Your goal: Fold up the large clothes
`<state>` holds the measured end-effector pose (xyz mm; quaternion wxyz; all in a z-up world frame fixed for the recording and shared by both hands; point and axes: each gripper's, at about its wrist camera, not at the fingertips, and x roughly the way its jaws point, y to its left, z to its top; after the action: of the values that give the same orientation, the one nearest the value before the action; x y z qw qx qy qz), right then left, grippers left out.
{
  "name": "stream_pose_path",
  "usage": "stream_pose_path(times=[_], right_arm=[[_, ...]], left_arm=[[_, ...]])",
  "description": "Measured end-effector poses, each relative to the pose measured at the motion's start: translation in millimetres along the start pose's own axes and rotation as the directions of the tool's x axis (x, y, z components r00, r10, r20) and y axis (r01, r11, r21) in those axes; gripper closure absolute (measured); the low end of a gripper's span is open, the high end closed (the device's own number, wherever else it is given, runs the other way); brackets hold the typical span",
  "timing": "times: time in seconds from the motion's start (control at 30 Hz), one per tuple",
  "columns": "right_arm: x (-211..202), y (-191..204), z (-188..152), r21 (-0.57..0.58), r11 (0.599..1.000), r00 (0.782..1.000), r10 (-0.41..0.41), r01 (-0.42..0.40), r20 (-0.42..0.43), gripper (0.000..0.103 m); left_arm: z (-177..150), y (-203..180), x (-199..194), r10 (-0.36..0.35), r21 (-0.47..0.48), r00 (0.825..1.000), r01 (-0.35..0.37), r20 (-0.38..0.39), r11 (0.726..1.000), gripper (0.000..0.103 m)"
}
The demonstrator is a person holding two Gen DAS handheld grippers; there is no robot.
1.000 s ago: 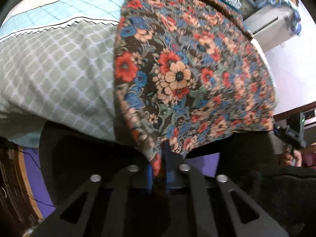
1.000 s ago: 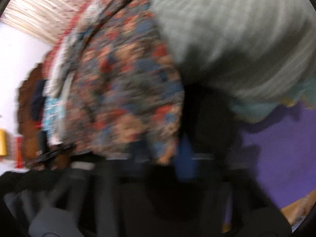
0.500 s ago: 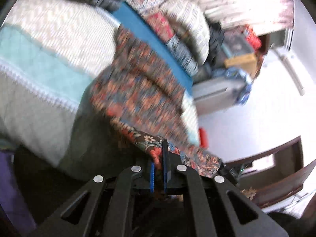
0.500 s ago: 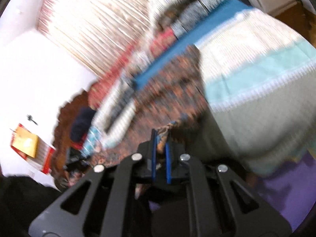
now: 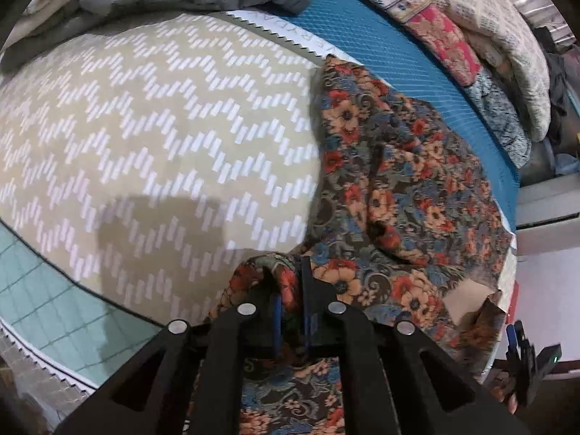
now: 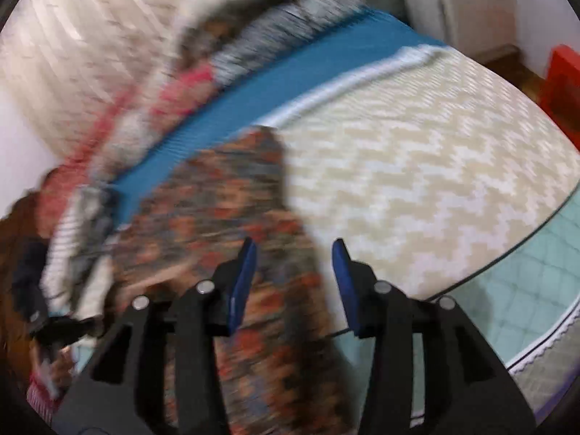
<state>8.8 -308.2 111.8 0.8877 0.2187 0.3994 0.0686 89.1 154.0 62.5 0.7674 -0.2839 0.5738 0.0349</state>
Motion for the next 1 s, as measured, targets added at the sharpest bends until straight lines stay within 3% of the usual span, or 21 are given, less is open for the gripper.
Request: stream_pose_path(times=[0.1, 0.2, 0.27, 0.3, 0.4, 0.43, 0.47, 0.5, 0.57, 0.63, 0.67, 0.7, 0.73, 0.77, 0.8, 0.83, 0.9, 0.93, 1.0], right_arm=[[-15.0, 38.2, -19.4, -0.119, 0.987, 0.994, 0.104, -0.107, -0.033, 0.061], [-10.7, 88.0, -35.6, -0.224, 0.947, 0.970, 0.209, -0.232, -0.121, 0.059], [3.5, 121.2, -41.5, -0.292, 0.925, 0.965, 0.202, -0.244, -0.166, 0.046], [7.7, 132.5, -43.4, -0.324, 0.916, 0.966, 0.191, -0.239, -0.172, 0.044], [45.1, 164.9, -51.7, -0.448, 0.885, 0.979, 0.034, -0.123, -0.202, 0.044], [64.2, 168.9, -56.7, -0.486, 0.869, 0.972, -0.025, -0.095, -0.235, 0.067], [76.3, 169.0, -56.4, -0.503, 0.861, 0.965, -0.057, -0.082, -0.255, 0.101], [83.3, 165.9, -55.0, -0.493, 0.868, 0.965, -0.069, -0.067, -0.252, 0.100], [56.1, 158.8, -39.1, -0.403, 0.900, 0.984, 0.115, -0.162, -0.139, 0.100], [30.3, 146.3, -30.2, -0.347, 0.905, 0.967, 0.255, -0.248, -0.026, 0.100], [26.6, 140.7, -30.2, -0.328, 0.909, 0.961, 0.275, -0.259, 0.004, 0.100], [34.3, 131.1, -33.6, -0.315, 0.921, 0.969, 0.245, -0.229, 0.013, 0.097], [53.0, 123.1, -39.0, -0.320, 0.935, 0.988, 0.150, -0.152, -0.033, 0.079], [77.9, 113.2, -46.0, -0.335, 0.942, 0.993, -0.012, -0.028, -0.115, 0.058], [90.5, 104.9, -50.3, -0.337, 0.941, 0.981, -0.084, 0.021, -0.173, 0.058], [90.6, 97.9, -52.6, -0.309, 0.951, 0.979, -0.083, 0.021, -0.186, 0.058], [67.4, 103.1, -44.6, -0.277, 0.961, 0.996, -0.046, 0.023, -0.079, 0.057], [51.4, 114.1, -37.9, -0.290, 0.957, 1.000, -0.012, 0.008, -0.010, 0.057], [33.3, 143.9, -29.5, -0.365, 0.930, 0.998, 0.062, -0.046, 0.031, 0.057]], left_arm=[[3.5, -0.2, -5.4, -0.031, 0.029, 0.999, 0.031, -0.009, 0.999, 0.048], [0.5, 14.1, -15.2, -0.101, 0.033, 0.995, 0.102, -0.013, 0.994, 0.048], [-4.4, 23.8, -18.0, -0.142, 0.033, 0.990, 0.143, -0.023, 0.989, 0.049], [-7.7, 30.8, -22.9, -0.168, 0.032, 0.985, 0.169, -0.033, 0.985, 0.049], [-14.7, 47.3, -42.8, -0.236, 0.029, 0.971, 0.237, -0.019, 0.971, 0.050], [-16.4, 52.4, -47.8, -0.259, 0.021, 0.966, 0.259, -0.015, 0.966, 0.050], [-17.3, 60.1, -53.3, -0.278, 0.005, 0.961, 0.278, -0.012, 0.961, 0.050], [-18.2, 67.0, -58.5, -0.292, -0.012, 0.956, 0.292, -0.006, 0.956, 0.050], [-24.4, 78.8, -71.9, -0.312, -0.021, 0.950, 0.313, 0.030, 0.950, 0.050], [-30.9, 84.0, -80.8, -0.307, 0.001, 0.950, 0.308, 0.055, 0.952, 0.050], [-35.7, 84.1, -82.9, -0.298, 0.018, 0.953, 0.297, 0.059, 0.955, 0.050], [-37.1, 82.8, -82.8, -0.293, 0.029, 0.955, 0.291, 0.055, 0.956, 0.050], [-40.2, 78.4, -80.4, -0.279, 0.051, 0.959, 0.277, 0.049, 0.960, 0.050], [-43.0, 72.3, -77.0, -0.257, 0.074, 0.965, 0.253, 0.047, 0.965, 0.050], [-45.8, 68.4, -73.6, -0.239, 0.094, 0.970, 0.234, 0.046, 0.968, 0.050], [-48.5, 63.7, -70.1, -0.232, 0.110, 0.972, 0.226, 0.043, 0.968, 0.050], [-55.6, 54.4, -63.3, -0.228, 0.151, 0.973, 0.221, 0.031, 0.963, 0.050], [-59.8, 48.2, -58.6, -0.218, 0.177, 0.976, 0.210, 0.025, 0.961, 0.050], [-65.5, 38.5, -48.4, -0.191, 0.215, 0.981, 0.184, 0.014, 0.959, 0.050]])
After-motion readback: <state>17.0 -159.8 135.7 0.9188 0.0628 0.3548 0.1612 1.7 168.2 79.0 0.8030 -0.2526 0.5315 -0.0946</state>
